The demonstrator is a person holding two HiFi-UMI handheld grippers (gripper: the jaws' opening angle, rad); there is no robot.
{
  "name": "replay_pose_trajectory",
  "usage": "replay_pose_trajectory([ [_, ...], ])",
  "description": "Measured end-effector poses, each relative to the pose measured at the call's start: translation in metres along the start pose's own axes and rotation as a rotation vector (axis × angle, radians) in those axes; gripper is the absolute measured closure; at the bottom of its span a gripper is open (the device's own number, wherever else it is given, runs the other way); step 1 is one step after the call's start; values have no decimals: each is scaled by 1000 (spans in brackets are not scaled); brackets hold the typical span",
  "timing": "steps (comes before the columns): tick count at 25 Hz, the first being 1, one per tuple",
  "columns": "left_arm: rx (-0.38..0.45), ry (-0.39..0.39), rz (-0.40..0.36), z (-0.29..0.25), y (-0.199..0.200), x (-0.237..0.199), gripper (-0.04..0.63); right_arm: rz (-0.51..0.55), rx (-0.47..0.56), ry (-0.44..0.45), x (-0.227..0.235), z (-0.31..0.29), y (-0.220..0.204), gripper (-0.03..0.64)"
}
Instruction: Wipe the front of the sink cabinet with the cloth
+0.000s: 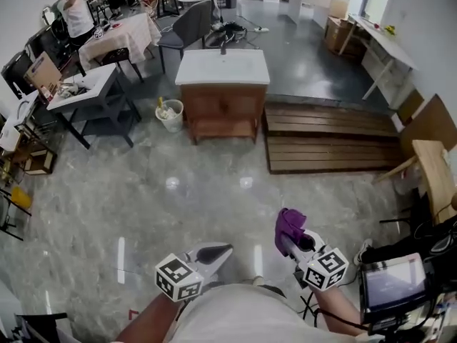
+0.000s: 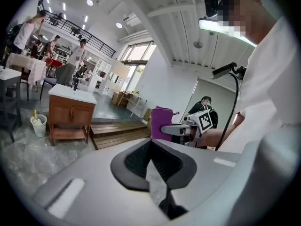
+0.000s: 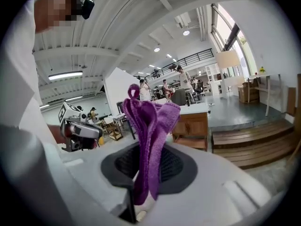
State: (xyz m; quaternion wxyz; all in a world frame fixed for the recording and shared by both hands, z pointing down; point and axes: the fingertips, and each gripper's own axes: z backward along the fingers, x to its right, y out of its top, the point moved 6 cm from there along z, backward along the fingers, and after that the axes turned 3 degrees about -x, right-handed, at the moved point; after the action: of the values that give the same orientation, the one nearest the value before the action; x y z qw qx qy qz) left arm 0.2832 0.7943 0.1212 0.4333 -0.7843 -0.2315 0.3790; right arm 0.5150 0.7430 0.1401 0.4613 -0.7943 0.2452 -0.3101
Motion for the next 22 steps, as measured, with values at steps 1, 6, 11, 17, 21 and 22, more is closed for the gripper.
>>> replay_pose_trajectory([
  [1,2,-2,1,8,-1,-12,591,1,-3,-7,-4,-12,1,537],
  [6,6,-3,10,56,7,-76,591,-6,-8,-41,-33,-79,19,537],
  [11,25,5,27,78,20,-140,591,-13,-35,-38,-45,-143,39,537],
  [17,21,14,61,51,50,-210,591,-19,-66,-17,1,-217,69,538],
  [21,-4,23,63,15,94,-257,591,-39,-55,17,60,-280,107,538],
  [22,-14,20,56,6,106,-268,591,-43,-51,30,74,-296,117,538],
])
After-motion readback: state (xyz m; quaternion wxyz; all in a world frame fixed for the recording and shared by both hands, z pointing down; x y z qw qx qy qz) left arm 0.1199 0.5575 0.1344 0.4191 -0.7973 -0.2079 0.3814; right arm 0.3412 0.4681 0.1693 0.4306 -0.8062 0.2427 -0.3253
